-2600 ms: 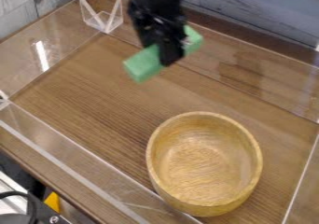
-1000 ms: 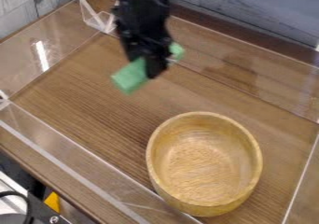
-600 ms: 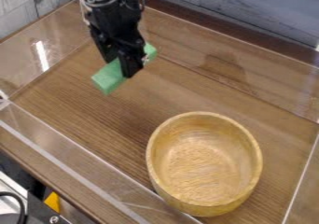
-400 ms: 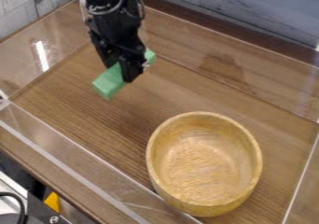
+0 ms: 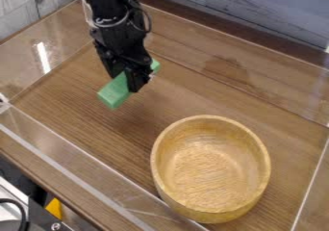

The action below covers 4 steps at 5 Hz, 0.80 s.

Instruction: Remove the green block from inside the brown bowl and put it on the table

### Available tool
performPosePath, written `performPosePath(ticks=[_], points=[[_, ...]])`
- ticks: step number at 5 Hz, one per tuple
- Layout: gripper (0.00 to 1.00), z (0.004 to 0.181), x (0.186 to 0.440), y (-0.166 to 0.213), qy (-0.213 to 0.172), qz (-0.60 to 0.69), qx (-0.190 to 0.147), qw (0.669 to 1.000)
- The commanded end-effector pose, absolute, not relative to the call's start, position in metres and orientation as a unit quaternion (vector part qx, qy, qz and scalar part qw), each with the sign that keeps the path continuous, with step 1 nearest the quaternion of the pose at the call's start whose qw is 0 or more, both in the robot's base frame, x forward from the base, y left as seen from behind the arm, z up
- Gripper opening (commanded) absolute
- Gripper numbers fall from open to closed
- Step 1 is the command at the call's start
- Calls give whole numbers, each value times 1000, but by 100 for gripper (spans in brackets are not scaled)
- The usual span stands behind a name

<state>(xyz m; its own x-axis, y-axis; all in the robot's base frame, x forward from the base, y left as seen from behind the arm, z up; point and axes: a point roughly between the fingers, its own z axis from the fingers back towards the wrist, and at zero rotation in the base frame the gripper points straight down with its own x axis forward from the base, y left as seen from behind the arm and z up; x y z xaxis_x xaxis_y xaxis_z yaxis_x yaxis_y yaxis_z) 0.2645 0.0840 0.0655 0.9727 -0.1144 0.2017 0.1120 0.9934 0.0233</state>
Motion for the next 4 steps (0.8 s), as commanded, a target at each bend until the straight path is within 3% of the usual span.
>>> performPosePath(ticks=[1,4], points=[[0,68,270,83,-115,-55,14,992],[0,65,274,77,-113,-35,10,993]])
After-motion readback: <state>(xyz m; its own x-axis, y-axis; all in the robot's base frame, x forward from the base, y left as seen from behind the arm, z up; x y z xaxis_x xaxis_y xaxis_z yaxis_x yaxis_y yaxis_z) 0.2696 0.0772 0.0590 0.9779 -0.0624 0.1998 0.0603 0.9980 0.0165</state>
